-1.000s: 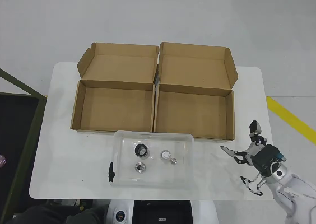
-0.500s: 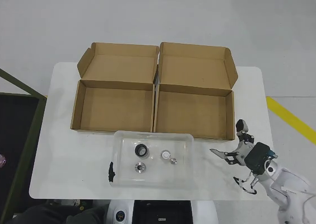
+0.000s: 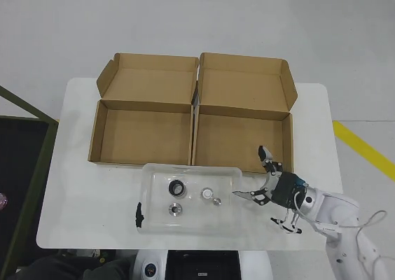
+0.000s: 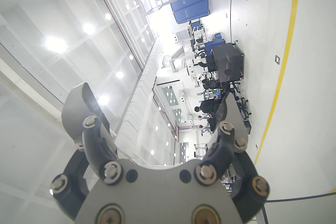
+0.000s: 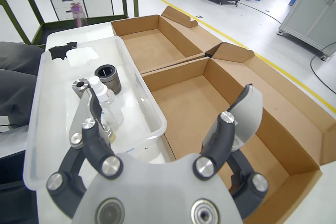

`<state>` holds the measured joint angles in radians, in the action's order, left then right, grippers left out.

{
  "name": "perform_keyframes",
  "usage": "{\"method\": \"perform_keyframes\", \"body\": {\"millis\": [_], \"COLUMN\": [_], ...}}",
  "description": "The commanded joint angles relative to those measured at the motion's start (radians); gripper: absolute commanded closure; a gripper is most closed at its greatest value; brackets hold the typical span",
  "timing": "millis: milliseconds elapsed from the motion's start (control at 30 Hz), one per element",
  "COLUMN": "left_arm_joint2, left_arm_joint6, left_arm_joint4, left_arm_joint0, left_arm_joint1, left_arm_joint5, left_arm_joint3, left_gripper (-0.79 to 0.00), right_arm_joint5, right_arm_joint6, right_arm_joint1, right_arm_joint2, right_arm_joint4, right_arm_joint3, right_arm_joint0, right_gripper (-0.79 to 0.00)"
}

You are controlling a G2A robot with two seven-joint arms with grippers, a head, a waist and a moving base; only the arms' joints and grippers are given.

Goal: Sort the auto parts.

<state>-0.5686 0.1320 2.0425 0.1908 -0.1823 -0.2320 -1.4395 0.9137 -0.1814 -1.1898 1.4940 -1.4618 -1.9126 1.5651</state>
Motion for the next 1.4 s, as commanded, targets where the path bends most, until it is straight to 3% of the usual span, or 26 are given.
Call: {"method": "perform_keyframes", "body": {"millis": [0, 333, 667, 1133, 1367], "left_arm_joint2": [0.0, 0.0, 0.0, 0.0, 0.0], "left_arm_joint6": [0.0, 0.0, 0.0, 0.0, 0.0], "left_arm_joint4": [0.0, 0.0, 0.0, 0.0, 0.0], "left_arm_joint0": [0.0, 0.0, 0.0, 0.0, 0.0], "left_arm_joint1": [0.0, 0.0, 0.0, 0.0, 0.0], "left_arm_joint5": [0.0, 0.0, 0.0, 0.0, 0.0], "left_arm_joint3": [0.0, 0.0, 0.0, 0.0, 0.0], "left_gripper": [-0.785, -0.785, -0.785, -0.785, -0.785], "right_arm_joint5": [0.022, 0.095, 0.099, 0.099, 0.095], "right_arm_joint6": [0.022, 0.192, 0.377, 0.521, 0.559], "right_arm_joint1": [0.001, 0.004, 0.015, 0.045, 0.054], "right_arm_joint2": [-0.025, -0.159, -0.3, -0.38, -0.395], "right_arm_joint4": [0.013, 0.025, 0.054, 0.119, 0.133], "right_arm_joint3": [0.006, 0.005, 0.012, 0.018, 0.035], "right_arm_joint0": [-0.026, -0.13, -0.212, -0.248, -0.265], "right_gripper": [-0.785, -0.785, -0.785, -0.785, -0.736]}}
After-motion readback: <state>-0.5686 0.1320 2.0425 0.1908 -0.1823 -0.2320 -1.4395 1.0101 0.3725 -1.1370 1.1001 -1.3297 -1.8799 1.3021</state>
